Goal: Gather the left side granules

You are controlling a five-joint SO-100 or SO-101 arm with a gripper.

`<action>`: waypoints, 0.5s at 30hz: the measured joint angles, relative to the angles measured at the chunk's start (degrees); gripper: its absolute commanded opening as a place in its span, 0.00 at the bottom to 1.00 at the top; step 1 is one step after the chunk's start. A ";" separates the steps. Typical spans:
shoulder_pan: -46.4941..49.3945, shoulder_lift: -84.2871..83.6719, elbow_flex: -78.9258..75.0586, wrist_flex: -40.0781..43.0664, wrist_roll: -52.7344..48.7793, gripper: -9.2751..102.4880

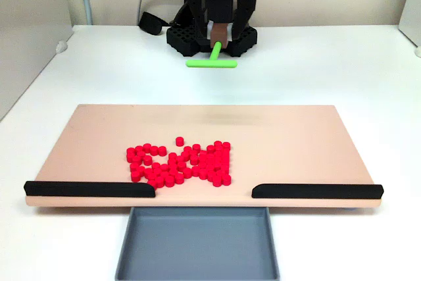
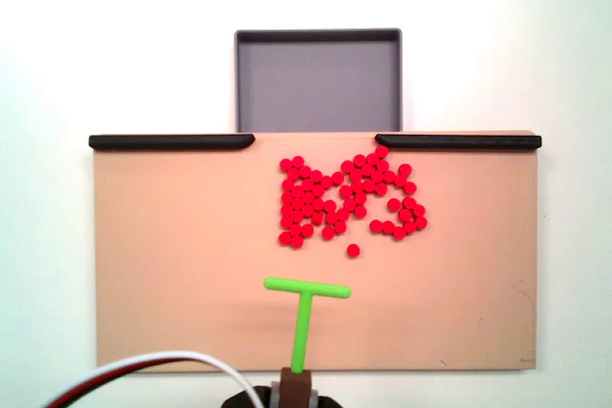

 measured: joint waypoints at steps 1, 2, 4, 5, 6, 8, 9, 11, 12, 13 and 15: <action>0.53 0.00 0.00 -0.62 -0.62 0.08; 0.88 0.00 0.00 -1.32 -0.88 0.08; 1.41 0.00 0.00 -2.64 -1.05 0.08; 1.76 0.00 0.00 -3.08 -1.23 0.08; 2.11 -0.09 0.00 -3.25 -1.67 0.08; 2.90 -0.09 0.00 -3.34 -2.99 0.08; 3.25 -0.09 0.00 -3.34 -3.69 0.08; 3.52 -0.09 0.00 -3.34 -4.57 0.08; 3.52 -0.09 0.00 -3.34 -4.75 0.08; 3.52 -0.09 0.00 -3.34 -4.75 0.08; 3.52 -0.70 0.00 -3.34 -5.45 0.08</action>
